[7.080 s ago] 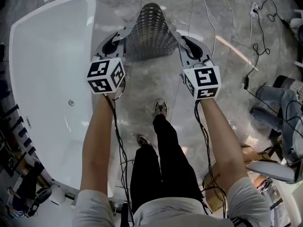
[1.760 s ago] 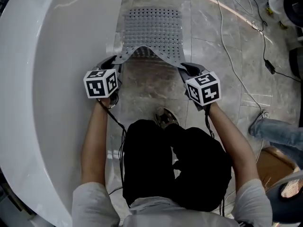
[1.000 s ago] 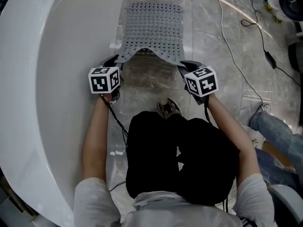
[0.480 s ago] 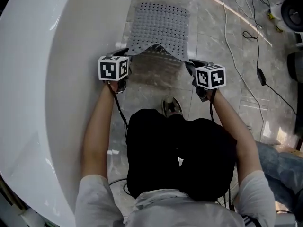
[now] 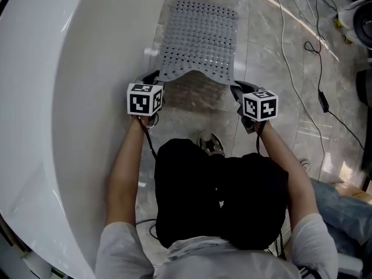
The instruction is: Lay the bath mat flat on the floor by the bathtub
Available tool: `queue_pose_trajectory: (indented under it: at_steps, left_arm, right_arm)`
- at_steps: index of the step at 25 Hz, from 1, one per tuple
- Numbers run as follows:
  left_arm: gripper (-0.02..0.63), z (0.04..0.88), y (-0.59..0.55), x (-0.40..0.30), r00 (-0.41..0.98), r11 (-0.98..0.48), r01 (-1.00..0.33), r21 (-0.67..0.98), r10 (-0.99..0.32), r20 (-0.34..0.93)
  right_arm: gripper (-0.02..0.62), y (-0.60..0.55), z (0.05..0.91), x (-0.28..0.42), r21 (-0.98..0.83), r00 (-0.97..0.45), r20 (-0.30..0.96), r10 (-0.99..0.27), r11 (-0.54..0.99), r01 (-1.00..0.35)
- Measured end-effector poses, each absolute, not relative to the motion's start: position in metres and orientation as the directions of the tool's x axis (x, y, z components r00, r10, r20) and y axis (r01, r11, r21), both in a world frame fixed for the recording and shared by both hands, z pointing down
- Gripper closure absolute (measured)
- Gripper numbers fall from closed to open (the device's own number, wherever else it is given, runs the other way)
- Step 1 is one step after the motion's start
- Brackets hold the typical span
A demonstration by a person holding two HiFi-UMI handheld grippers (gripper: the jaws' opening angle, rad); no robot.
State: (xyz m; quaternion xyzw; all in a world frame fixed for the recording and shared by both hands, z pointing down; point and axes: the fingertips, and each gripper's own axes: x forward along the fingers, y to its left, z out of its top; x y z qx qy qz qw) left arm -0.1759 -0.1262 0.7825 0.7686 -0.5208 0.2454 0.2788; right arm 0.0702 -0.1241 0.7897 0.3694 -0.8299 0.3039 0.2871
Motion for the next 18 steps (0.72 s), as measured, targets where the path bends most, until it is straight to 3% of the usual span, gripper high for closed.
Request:
queue_pose_trajectory:
  at_steps: [18]
  left_arm:
    - [0.543, 0.822, -0.093, -0.178, 0.361, -0.317, -0.927, 0.2, -0.609, 0.706]
  right_arm:
    - [0.568, -0.094, 0.819, 0.072, -0.256, -0.55, 0.739, -0.388, 0.593, -0.763]
